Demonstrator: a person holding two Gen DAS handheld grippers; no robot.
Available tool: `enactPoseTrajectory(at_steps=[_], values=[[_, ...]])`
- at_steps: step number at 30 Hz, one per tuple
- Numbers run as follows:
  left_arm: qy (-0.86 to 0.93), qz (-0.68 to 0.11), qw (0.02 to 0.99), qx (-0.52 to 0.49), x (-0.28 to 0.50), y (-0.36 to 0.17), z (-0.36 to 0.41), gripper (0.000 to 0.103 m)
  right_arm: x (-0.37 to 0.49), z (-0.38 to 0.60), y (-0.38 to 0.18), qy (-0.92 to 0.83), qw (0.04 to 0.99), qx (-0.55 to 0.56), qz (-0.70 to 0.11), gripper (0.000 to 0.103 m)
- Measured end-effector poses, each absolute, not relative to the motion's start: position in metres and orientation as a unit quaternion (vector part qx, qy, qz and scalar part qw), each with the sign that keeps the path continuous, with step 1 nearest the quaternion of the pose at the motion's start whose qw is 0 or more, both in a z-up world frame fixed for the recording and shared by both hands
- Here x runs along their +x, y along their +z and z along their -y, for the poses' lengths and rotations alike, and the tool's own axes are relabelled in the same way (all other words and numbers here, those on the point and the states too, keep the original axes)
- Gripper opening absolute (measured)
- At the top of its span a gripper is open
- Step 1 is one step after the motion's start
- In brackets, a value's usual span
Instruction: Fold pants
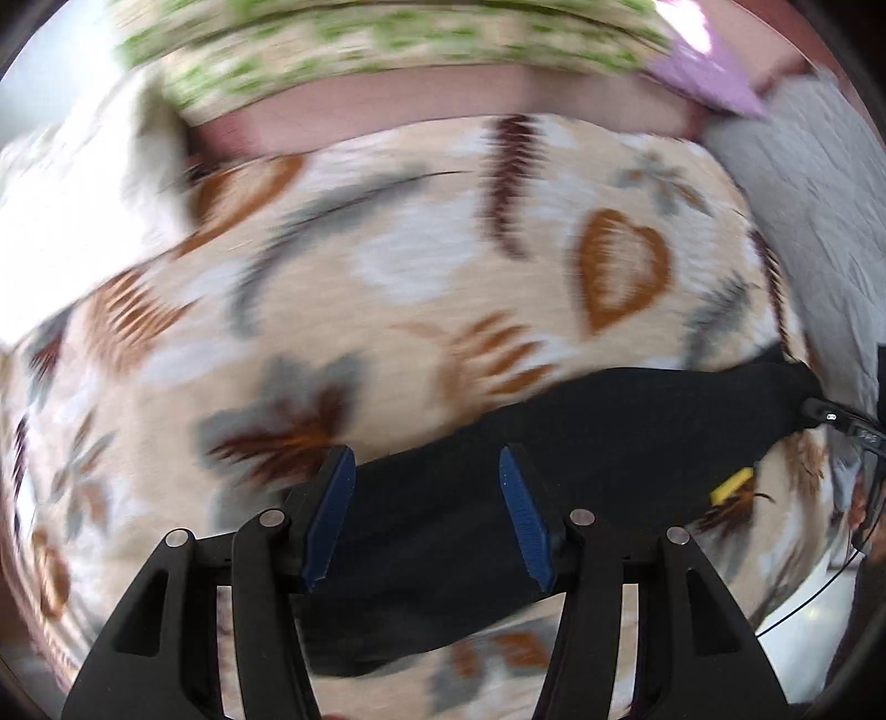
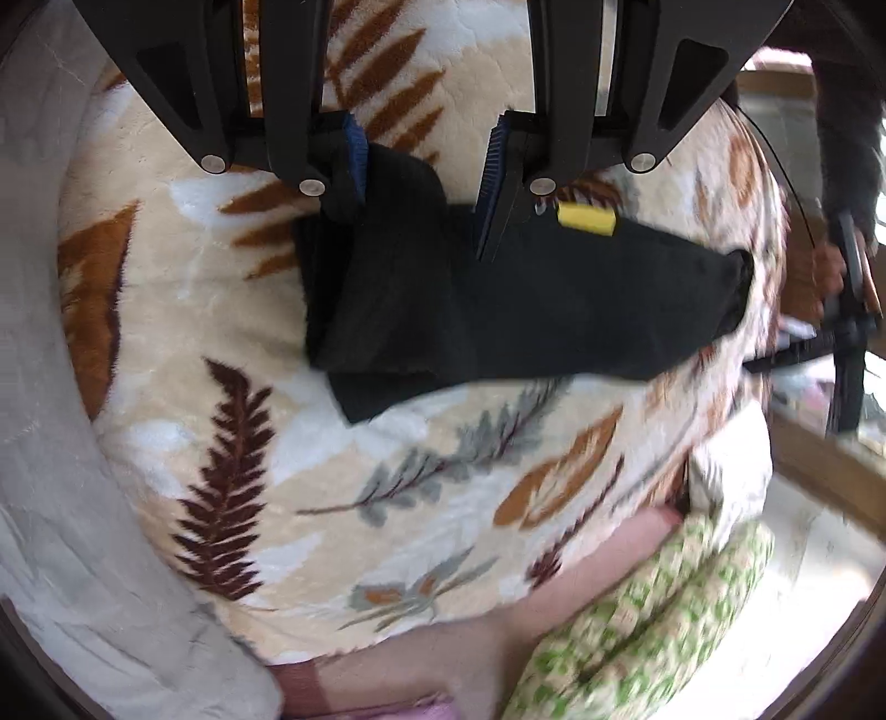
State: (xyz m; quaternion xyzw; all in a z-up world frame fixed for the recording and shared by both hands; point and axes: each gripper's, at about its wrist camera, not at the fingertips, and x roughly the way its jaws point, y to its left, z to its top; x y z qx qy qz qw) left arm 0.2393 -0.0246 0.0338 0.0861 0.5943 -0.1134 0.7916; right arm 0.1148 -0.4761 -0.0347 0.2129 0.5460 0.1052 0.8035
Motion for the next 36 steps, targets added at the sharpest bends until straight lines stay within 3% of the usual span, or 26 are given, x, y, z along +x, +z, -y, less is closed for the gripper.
enactPoseTrajectory(at_steps=[3, 8, 22, 30, 33, 34, 36], values=[[-0.086, -0.622, 0.778, 0.024, 0.243, 0.027, -0.036, 0.053, 0.125, 0.484, -0.039, 0.100, 0.798, 0.253, -0.538, 0.043], [-0.067, -0.659, 0.747, -0.054, 0.238, -0.003, -0.087, 0.053, 0.135, 0.486, -0.050, 0.090, 0.788, 0.286, -0.538, 0.044], [-0.139, -0.656, 0.739, -0.066, 0.246, -0.029, -0.041, 0.052, 0.140, 0.478, -0.048, 0.077, 0.786, 0.289, -0.541, 0.044], [-0.141, -0.632, 0.755, -0.103, 0.232, -0.027, -0.050, 0.027, 0.142, 0.496, -0.062, 0.075, 0.764, 0.374, -0.520, 0.044], [-0.131, -0.624, 0.757, -0.142, 0.228, -0.030, -0.058, 0.009, 0.142, 0.502, -0.070, 0.069, 0.755, 0.408, -0.509, 0.044], [-0.125, -0.618, 0.760, -0.159, 0.226, -0.031, -0.061, 0.006, 0.142, 0.502, -0.070, 0.063, 0.756, 0.409, -0.507, 0.040], [-0.114, -0.605, 0.766, -0.186, 0.224, -0.031, -0.066, 0.004, 0.142, 0.502, -0.067, 0.057, 0.764, 0.403, -0.501, 0.015]])
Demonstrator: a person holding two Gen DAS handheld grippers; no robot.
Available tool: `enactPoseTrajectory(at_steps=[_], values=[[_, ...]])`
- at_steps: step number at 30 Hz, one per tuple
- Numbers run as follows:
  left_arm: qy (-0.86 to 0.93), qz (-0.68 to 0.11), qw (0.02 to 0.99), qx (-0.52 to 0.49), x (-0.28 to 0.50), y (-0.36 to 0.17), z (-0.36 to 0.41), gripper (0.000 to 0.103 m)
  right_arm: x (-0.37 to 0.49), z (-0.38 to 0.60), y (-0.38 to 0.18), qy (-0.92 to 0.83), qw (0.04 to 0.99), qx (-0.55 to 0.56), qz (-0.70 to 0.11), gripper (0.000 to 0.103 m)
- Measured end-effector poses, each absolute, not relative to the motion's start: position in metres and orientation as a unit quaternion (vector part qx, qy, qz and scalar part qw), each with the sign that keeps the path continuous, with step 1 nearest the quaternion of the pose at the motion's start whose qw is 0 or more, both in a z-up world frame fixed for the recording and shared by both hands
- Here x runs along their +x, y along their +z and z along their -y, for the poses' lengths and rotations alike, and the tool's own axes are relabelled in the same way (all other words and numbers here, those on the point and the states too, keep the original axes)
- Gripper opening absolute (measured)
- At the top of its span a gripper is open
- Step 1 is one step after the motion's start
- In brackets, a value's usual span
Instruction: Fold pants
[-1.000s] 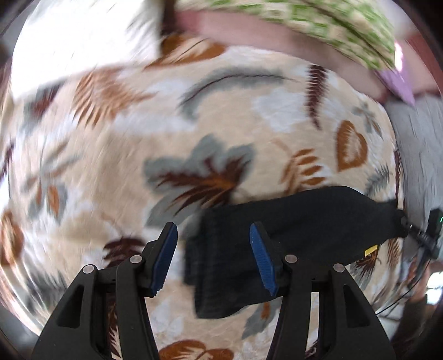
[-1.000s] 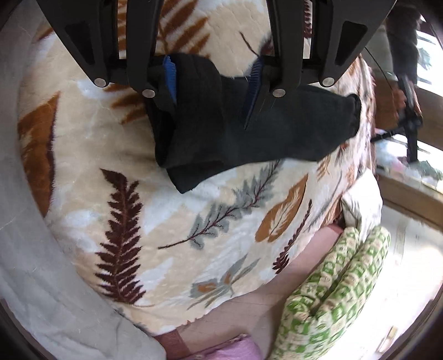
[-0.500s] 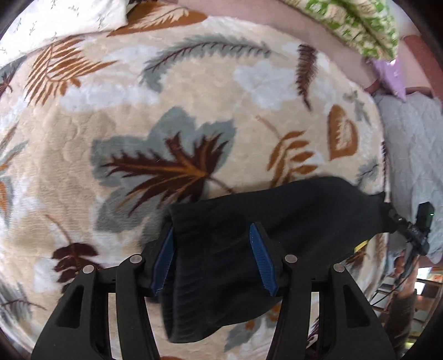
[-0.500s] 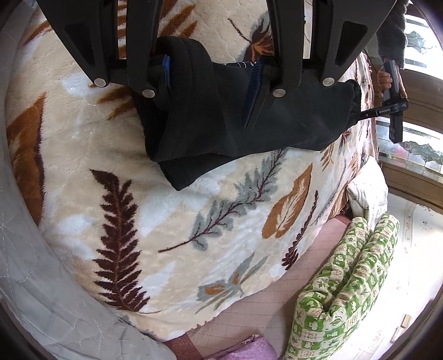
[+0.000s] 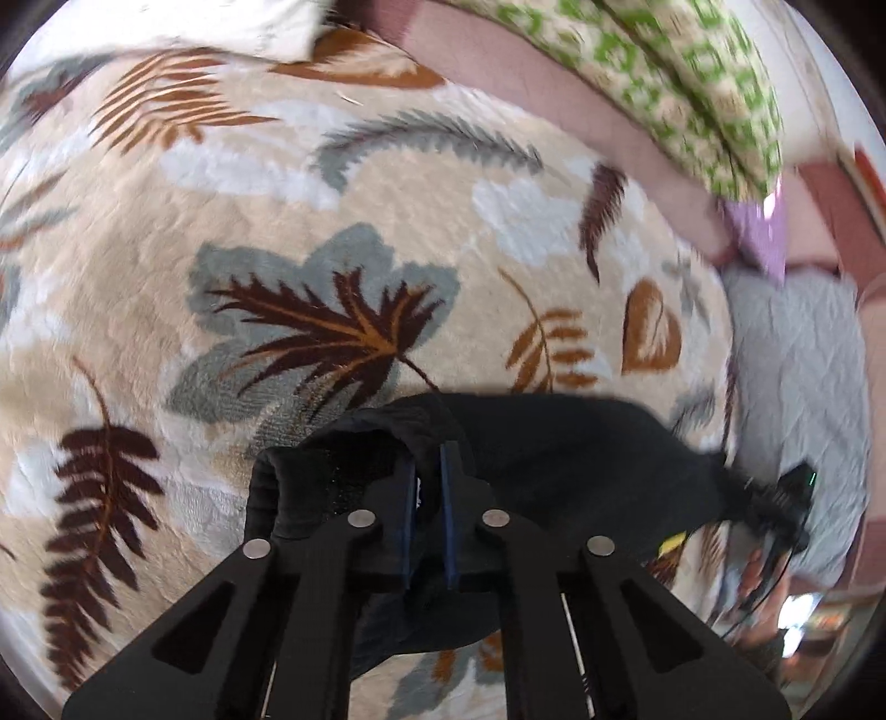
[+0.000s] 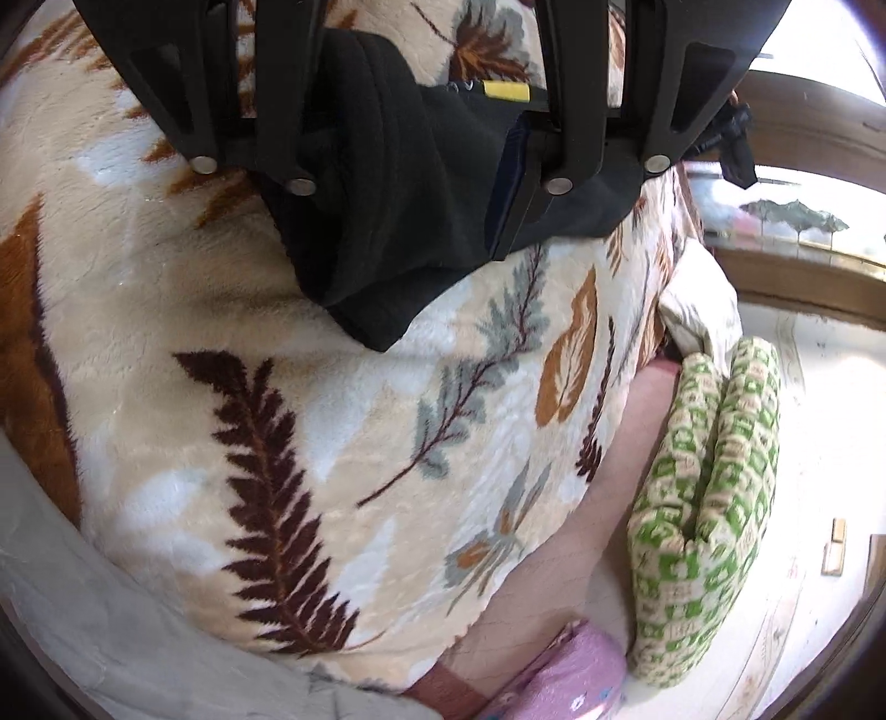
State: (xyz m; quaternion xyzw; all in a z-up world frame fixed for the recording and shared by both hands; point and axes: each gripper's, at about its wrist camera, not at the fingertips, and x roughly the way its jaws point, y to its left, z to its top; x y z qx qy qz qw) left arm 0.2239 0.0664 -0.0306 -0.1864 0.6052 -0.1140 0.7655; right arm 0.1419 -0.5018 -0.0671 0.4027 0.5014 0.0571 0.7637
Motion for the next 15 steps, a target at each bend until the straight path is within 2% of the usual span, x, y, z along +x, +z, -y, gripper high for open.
enactPoseTrajectory(at_steps=[1, 5, 10, 15], values=[[-0.109, -0.599, 0.768, -0.200, 0.222, -0.028, -0.070, 0.004, 0.142, 0.501, -0.065, 0.053, 0.768, 0.394, -0.502, 0.002], [-0.105, -0.576, 0.775, -0.237, 0.220, -0.013, -0.082, 0.004, 0.143, 0.498, -0.035, 0.053, 0.803, 0.351, -0.478, 0.002], [-0.093, -0.563, 0.781, -0.255, 0.214, -0.008, -0.097, 0.004, 0.141, 0.478, 0.014, 0.098, 0.870, 0.272, -0.399, 0.002], [-0.064, -0.586, 0.767, -0.252, 0.220, -0.030, -0.111, 0.004, 0.150, 0.475, -0.020, 0.073, 0.855, 0.253, -0.447, 0.002]])
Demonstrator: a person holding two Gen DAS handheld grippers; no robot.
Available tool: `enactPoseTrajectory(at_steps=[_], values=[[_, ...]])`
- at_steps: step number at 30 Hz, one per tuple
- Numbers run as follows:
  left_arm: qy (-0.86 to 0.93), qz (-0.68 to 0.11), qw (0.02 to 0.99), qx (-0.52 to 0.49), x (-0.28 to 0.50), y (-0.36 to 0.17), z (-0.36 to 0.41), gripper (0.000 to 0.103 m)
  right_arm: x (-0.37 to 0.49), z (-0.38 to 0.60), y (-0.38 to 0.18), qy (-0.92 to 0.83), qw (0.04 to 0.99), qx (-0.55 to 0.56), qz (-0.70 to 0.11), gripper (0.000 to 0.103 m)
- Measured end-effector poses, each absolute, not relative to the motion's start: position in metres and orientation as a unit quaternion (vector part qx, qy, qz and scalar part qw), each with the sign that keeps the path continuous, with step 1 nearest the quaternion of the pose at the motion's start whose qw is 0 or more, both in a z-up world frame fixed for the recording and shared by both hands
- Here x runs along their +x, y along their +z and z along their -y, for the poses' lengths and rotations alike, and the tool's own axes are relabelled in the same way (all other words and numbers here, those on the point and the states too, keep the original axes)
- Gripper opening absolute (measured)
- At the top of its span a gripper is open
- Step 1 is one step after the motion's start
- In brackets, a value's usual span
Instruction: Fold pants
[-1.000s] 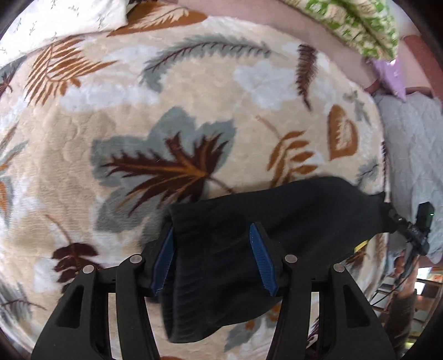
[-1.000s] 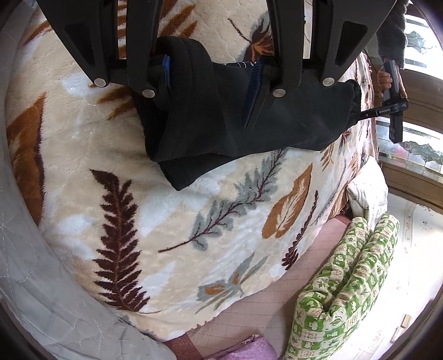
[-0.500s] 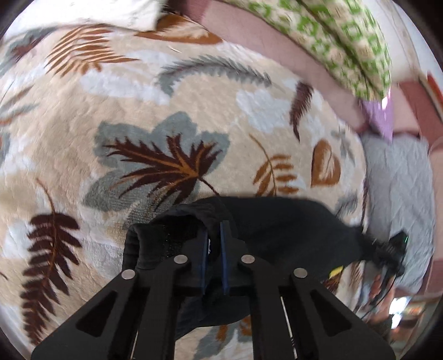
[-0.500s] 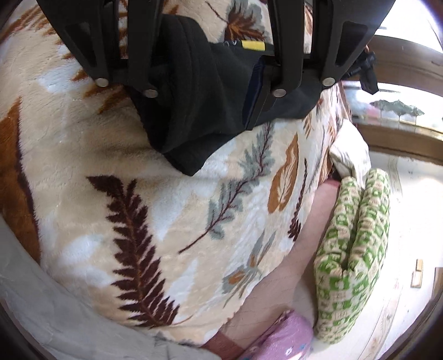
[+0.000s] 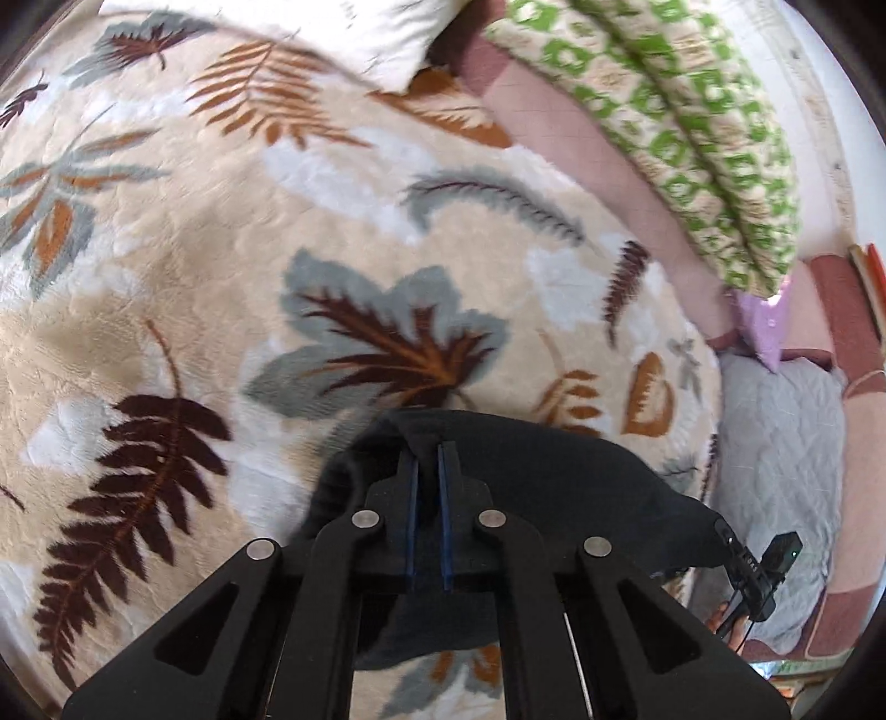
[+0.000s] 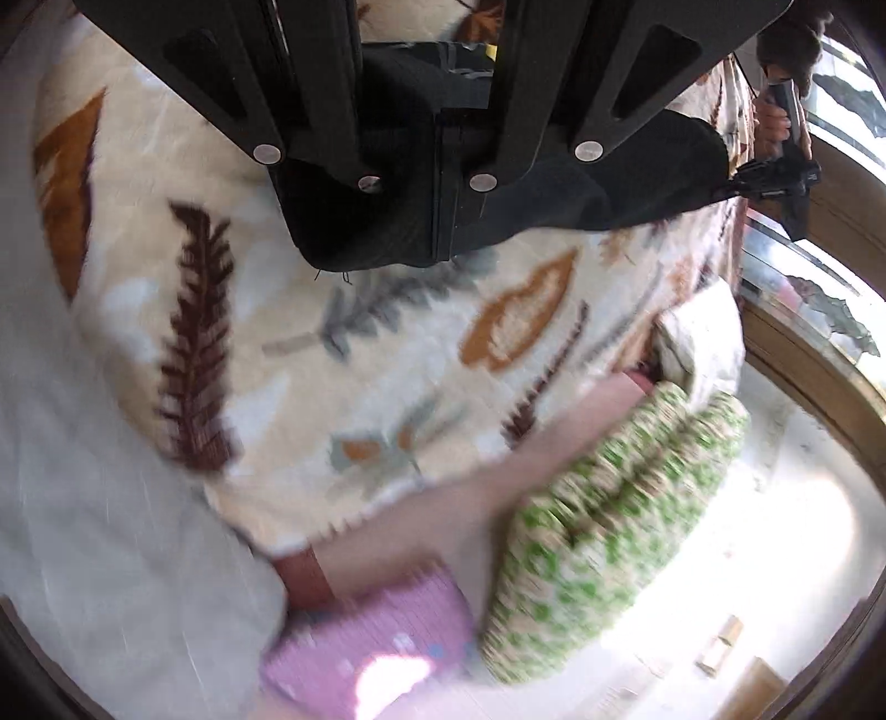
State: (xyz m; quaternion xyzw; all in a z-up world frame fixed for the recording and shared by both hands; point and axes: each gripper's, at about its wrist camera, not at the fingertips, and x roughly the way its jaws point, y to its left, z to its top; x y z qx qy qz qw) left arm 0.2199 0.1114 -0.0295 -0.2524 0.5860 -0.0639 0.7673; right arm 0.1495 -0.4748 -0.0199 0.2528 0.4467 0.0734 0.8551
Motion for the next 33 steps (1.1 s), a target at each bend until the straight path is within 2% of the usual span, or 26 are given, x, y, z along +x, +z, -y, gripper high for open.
enactPoseTrajectory(at_steps=[3, 5, 6, 9, 10, 11, 13, 21, 27, 29, 30, 33], values=[[-0.053, -0.600, 0.761, -0.239, 0.224, -0.039, -0.112, 0.004, 0.144, 0.486, -0.044, 0.054, 0.844, 0.254, -0.468, 0.002], [-0.053, -0.610, 0.756, -0.232, 0.228, -0.044, -0.108, 0.004, 0.141, 0.493, -0.056, 0.044, 0.835, 0.254, -0.487, 0.012], [-0.060, -0.613, 0.753, -0.229, 0.230, -0.044, -0.106, 0.004, 0.139, 0.497, -0.059, 0.038, 0.831, 0.254, -0.493, 0.012], [-0.080, -0.622, 0.745, -0.229, 0.230, -0.039, -0.103, 0.004, 0.127, 0.511, -0.050, 0.037, 0.837, 0.283, -0.467, 0.016], [-0.088, -0.622, 0.743, -0.231, 0.229, -0.037, -0.104, 0.006, 0.123, 0.516, -0.047, 0.037, 0.839, 0.294, -0.456, 0.025], [-0.104, -0.623, 0.741, -0.228, 0.227, -0.033, -0.103, 0.006, 0.117, 0.521, -0.043, 0.038, 0.841, 0.304, -0.446, 0.040], [-0.114, -0.624, 0.744, -0.208, 0.221, -0.028, -0.101, 0.008, 0.111, 0.522, -0.041, 0.041, 0.840, 0.307, -0.446, 0.052], [-0.146, -0.623, 0.751, -0.165, 0.181, -0.017, -0.100, 0.010, 0.106, 0.496, -0.045, 0.080, 0.843, 0.280, -0.452, 0.052], [-0.164, -0.627, 0.747, -0.148, 0.165, -0.026, -0.094, 0.019, 0.106, 0.483, -0.044, 0.099, 0.844, 0.254, -0.462, 0.052], [-0.171, -0.625, 0.750, -0.136, 0.163, -0.029, -0.088, 0.029, 0.105, 0.481, -0.044, 0.097, 0.844, 0.245, -0.467, 0.052], [-0.173, -0.625, 0.749, -0.131, 0.162, -0.031, -0.084, 0.029, 0.106, 0.480, -0.045, 0.096, 0.844, 0.239, -0.471, 0.052], [-0.163, -0.619, 0.760, -0.111, 0.160, -0.035, -0.072, 0.029, 0.108, 0.476, -0.048, 0.083, 0.842, 0.213, -0.489, 0.043]])
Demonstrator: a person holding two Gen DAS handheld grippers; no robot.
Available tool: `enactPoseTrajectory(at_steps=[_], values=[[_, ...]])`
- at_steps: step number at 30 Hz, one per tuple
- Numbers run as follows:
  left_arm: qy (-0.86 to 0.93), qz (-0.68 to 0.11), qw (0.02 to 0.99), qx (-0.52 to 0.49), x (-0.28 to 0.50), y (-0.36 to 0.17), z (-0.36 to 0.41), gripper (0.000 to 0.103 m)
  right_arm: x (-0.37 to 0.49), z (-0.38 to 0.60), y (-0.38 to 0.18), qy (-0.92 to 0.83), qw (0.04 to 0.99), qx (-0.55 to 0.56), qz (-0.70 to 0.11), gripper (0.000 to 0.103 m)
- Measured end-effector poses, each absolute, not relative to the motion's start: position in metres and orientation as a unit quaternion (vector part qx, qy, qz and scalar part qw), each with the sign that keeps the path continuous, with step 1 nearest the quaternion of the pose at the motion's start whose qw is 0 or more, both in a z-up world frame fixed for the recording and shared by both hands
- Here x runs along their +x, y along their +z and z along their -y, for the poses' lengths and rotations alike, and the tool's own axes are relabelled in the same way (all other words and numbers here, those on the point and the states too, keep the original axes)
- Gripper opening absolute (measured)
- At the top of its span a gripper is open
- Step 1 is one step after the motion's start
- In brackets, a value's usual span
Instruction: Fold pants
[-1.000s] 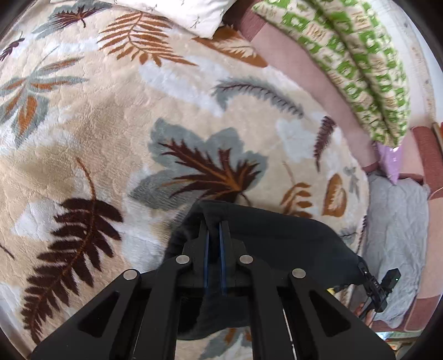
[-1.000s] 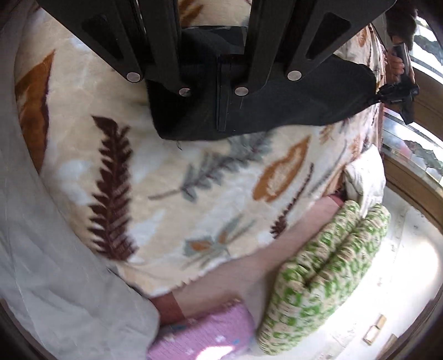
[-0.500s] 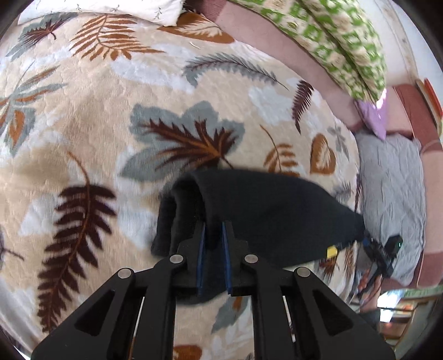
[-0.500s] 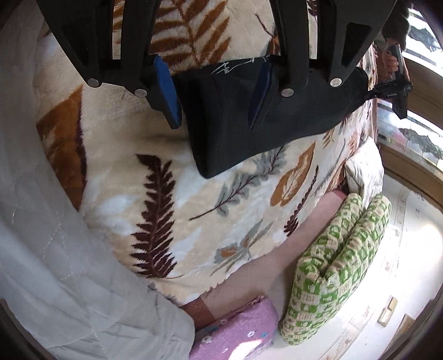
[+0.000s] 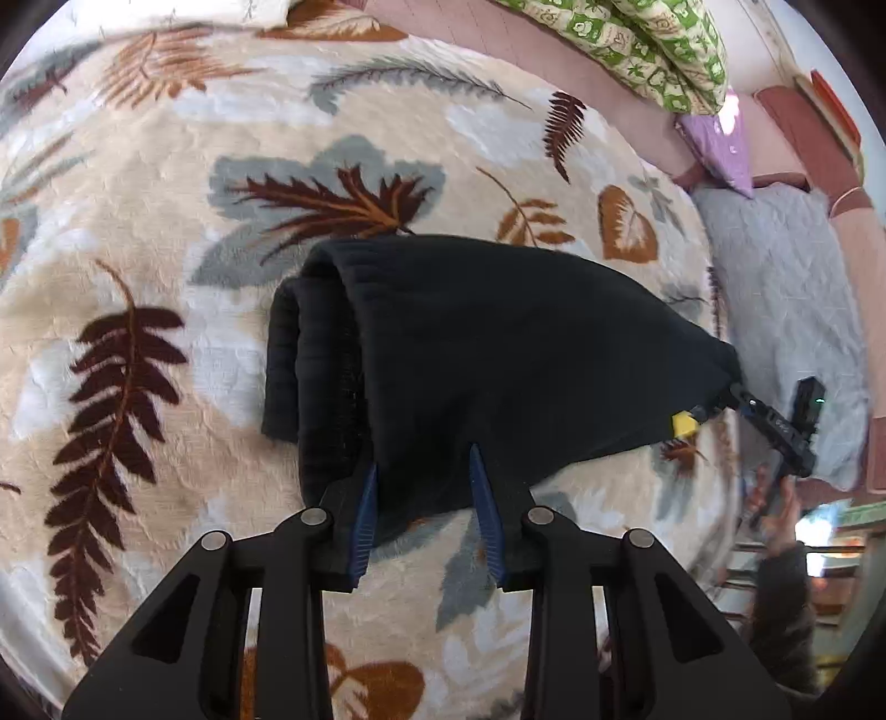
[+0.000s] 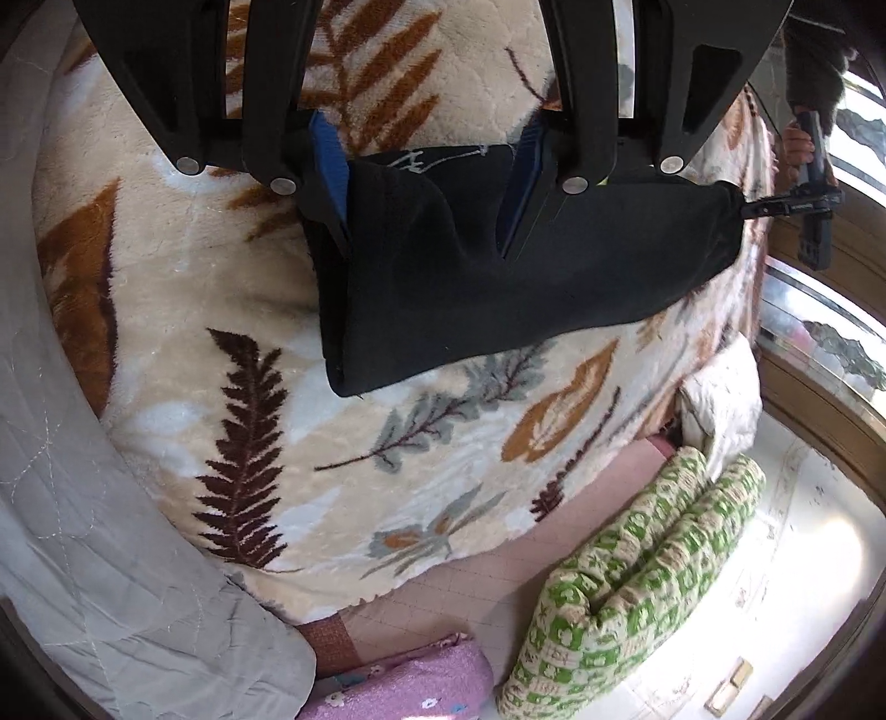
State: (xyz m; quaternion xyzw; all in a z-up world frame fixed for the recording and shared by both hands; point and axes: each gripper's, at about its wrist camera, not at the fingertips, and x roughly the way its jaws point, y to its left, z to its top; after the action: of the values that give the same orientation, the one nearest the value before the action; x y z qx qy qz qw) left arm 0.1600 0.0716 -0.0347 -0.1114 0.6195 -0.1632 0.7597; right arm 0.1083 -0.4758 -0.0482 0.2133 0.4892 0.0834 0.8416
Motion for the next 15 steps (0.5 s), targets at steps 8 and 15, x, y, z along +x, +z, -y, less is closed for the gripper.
enactPoseTrajectory(at_steps=[8, 15], values=[[-0.115, -0.609, 0.775, -0.124, 0.170, -0.017, -0.087, 0.004, 0.106, 0.473, -0.026, 0.077, 0.853, 0.202, -0.475, 0.009], [-0.105, -0.626, 0.764, -0.116, 0.167, -0.020, -0.108, 0.004, 0.091, 0.483, -0.034, 0.093, 0.834, 0.252, -0.481, 0.009]])
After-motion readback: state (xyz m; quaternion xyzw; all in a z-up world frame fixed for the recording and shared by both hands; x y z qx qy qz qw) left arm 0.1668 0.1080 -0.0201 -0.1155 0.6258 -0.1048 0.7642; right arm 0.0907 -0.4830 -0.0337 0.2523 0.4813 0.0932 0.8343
